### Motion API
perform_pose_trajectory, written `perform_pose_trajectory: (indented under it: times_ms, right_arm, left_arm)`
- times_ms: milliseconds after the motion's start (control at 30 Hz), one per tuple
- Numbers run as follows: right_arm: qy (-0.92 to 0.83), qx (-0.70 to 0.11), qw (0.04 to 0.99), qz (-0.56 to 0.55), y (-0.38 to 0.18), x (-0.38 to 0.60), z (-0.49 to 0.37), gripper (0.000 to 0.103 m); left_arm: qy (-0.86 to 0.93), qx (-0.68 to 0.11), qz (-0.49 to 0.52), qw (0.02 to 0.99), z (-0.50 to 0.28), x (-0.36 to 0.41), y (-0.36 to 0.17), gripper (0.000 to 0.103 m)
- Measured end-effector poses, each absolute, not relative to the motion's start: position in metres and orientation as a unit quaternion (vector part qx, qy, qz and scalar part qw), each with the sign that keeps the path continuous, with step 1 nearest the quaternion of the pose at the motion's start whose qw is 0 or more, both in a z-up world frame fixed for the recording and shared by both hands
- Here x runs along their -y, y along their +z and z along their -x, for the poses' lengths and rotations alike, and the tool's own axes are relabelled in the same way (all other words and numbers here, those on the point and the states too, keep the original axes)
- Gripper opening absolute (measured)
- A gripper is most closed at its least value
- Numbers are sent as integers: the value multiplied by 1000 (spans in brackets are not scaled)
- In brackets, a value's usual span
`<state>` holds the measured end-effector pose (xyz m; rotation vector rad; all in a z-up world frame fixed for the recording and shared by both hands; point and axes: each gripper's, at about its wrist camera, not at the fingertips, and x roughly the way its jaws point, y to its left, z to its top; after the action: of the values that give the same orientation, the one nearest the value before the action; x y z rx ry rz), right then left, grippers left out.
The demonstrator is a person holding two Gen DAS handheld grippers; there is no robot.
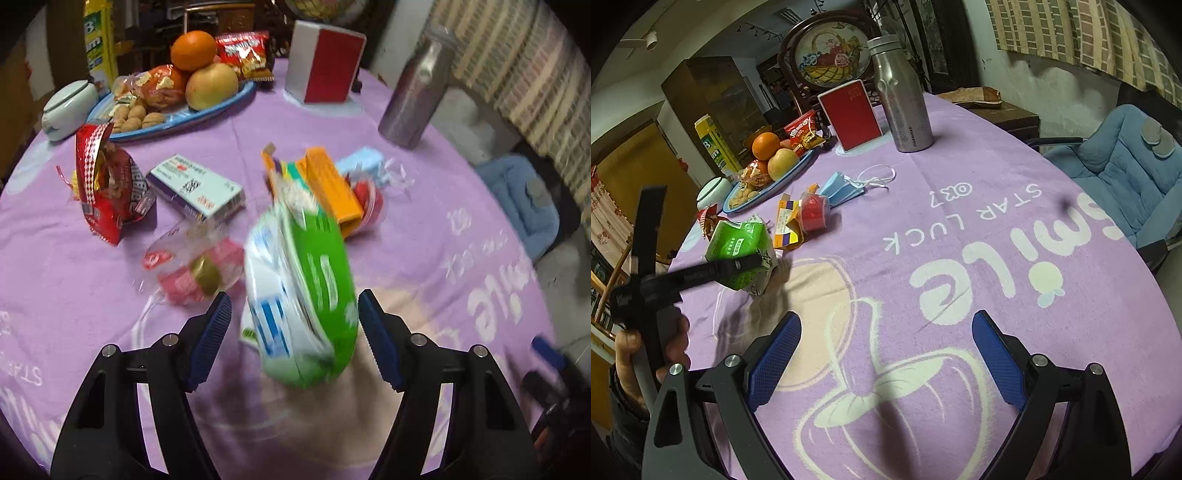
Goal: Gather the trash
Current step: 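Grasp the green-and-white tea carton with the left tool, then grasp the clear candy bag with the right tool while the left tool holds the carton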
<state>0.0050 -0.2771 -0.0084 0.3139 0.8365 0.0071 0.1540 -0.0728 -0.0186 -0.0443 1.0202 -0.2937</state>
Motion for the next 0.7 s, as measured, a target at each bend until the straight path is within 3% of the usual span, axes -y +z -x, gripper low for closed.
perform_pose_trajectory:
  times_ms: [67, 100, 133, 200, 400, 700]
  right_arm:
    - [0, -404, 901, -155, -10, 280, -3, 92]
    - [-1, -404, 901, -157, -10, 281, -3, 92]
    - [-2, -405, 901, -158, -11, 281, -3, 92]
    - [-1, -405, 900, -160, -11, 281, -2, 92]
    - [4, -403, 903, -152, -7, 273, 0, 92]
    - [18, -407, 905, -119, 1, 241, -22, 92]
  left_arm:
    - [-137, -483, 31, 864, -159, 74, -15, 69]
    - [-135, -482, 32, 865, -161, 75, -14, 63]
    - [-137, -482, 31, 865, -163, 77, -14, 56]
    - [-159, -487, 29, 858, -163, 83, -14, 29]
    - [-155, -486, 7, 860, -147, 85, -10, 26]
    - [-182, -387, 5, 904, -76, 39, 62, 26]
